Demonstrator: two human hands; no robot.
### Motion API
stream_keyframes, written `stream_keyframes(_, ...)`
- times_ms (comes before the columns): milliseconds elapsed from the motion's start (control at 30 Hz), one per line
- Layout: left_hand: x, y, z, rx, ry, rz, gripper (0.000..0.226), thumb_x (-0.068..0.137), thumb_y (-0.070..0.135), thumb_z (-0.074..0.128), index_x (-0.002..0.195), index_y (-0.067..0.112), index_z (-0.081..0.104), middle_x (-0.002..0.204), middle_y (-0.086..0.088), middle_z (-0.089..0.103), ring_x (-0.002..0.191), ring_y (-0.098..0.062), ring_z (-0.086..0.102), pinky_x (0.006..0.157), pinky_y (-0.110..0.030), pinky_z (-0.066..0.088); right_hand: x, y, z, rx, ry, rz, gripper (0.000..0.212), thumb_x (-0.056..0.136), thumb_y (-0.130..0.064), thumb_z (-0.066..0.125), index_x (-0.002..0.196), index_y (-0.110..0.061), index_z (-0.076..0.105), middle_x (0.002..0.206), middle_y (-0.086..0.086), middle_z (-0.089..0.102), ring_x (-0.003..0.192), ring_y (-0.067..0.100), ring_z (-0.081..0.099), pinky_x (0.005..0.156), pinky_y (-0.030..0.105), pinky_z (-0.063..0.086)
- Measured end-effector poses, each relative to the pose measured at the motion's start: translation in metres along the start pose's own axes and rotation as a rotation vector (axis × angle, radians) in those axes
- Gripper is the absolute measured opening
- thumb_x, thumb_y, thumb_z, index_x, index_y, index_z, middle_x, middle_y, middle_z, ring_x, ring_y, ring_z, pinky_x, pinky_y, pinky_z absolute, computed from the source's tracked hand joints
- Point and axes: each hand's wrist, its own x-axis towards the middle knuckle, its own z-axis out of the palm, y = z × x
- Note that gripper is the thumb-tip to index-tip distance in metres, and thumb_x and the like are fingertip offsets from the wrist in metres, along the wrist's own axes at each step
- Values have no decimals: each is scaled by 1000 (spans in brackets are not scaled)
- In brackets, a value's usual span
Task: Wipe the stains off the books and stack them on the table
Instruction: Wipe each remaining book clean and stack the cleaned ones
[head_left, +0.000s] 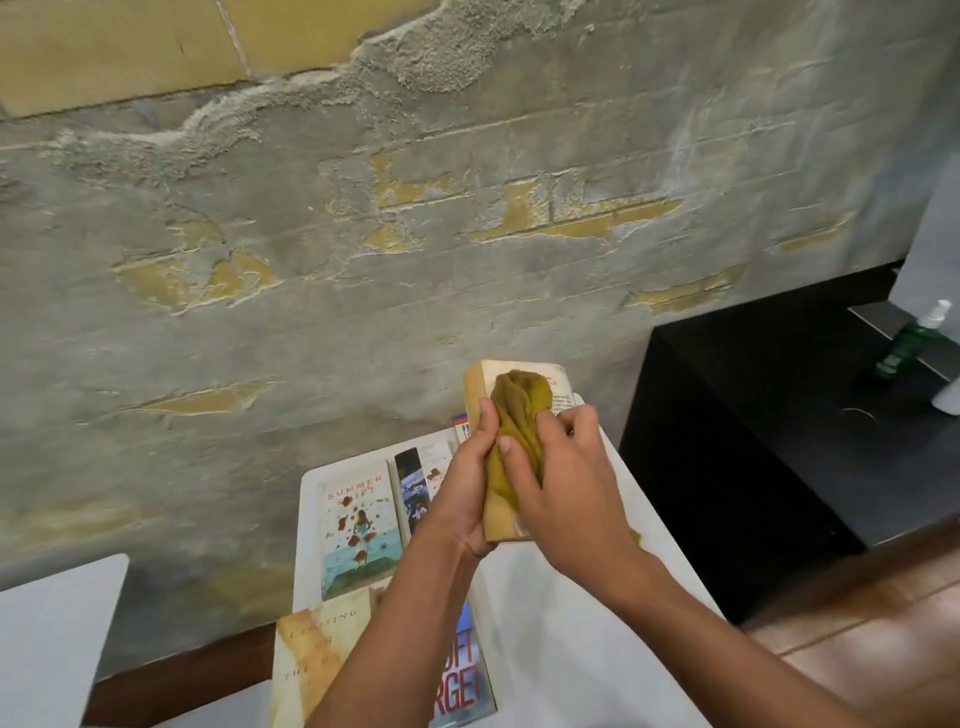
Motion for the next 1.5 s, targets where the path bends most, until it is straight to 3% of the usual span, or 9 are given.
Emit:
stream_keyframes(167, -8, 3, 16, -28, -17, 109, 40, 97, 44, 59, 122, 13, 64, 128, -17, 67, 102, -27, 69, 100, -50, 51, 43, 21, -6, 8, 47, 105, 25, 101, -47, 46, 99, -22, 48, 100, -3, 34, 81, 11, 50, 67, 24, 42)
stream_keyframes(267, -8, 5, 21, -73, 39, 121, 37, 95, 33, 66, 121, 7, 63, 118, -18, 70, 108, -35, 69, 97, -51, 54, 57, 28, -6, 15, 58, 132, 25, 101, -49, 44, 99, -24, 47, 101, -4, 35, 84, 10, 55, 69, 21, 46)
stream_keyframes(500, 0, 8, 18, 139, 229, 339, 22, 102, 29, 58, 111, 10, 63, 114, -16, 71, 96, -25, 71, 90, -43, 57, -2, 29, -1, 13, -34, -20, 26, 100, -49, 45, 111, -27, 53, 101, -9, 34, 79, 4, 51, 65, 19, 48)
stream_keyframes(700, -1, 6, 18, 12, 213, 343, 25, 102, 33, 57, 120, 16, 63, 103, -5, 77, 89, -24, 75, 80, -46, 61, 34, 40, -1, -16, 70, 119, 29, 101, -43, 47, 101, -16, 56, 100, -4, 37, 75, 10, 50, 72, 34, 51)
stream_keyframes(833, 2, 14, 20, -17, 271, 418, 16, 103, 36, 54, 105, 25, 65, 90, 10, 77, 77, -3, 73, 65, -22, 58, -7, 23, 6, 18, -15, -99, 32, 100, -50, 41, 110, -23, 53, 105, -8, 36, 83, 9, 52, 65, 26, 51)
stream_keyframes(1000, -1, 6, 24, -61, 333, 404, 20, 103, 41, 53, 112, 26, 62, 99, 2, 78, 88, -21, 75, 75, -44, 61, 30, 43, -1, 6, 91, 189, 26, 101, -48, 43, 99, -23, 49, 103, -4, 39, 76, 7, 54, 65, 30, 54)
stream_keyframes(1167, -1, 9, 24, -101, 333, 420, 27, 103, 39, 52, 116, 19, 64, 98, -1, 78, 85, -17, 74, 69, -35, 59, -1, 27, 2, -86, 52, -86, 30, 100, -51, 40, 111, -25, 49, 102, -7, 37, 79, 8, 49, 59, 26, 47)
stream_keyframes(1333, -9, 7, 20, -75, 201, 393, 29, 103, 31, 53, 124, 13, 62, 108, -4, 77, 96, -24, 74, 80, -41, 61, 46, 54, -7, 70, 12, 251, 31, 101, -52, 36, 97, -24, 49, 98, -8, 40, 89, 15, 58, 79, 36, 54)
stream_keyframes(1500, -9, 13, 11, -48, 114, 402, 35, 104, 33, 50, 133, 14, 57, 117, -7, 74, 105, -29, 72, 90, -51, 57, 57, 45, -9, 133, 32, 180, 28, 103, -50, 36, 103, -25, 50, 103, -7, 40, 95, 11, 55, 88, 37, 54)
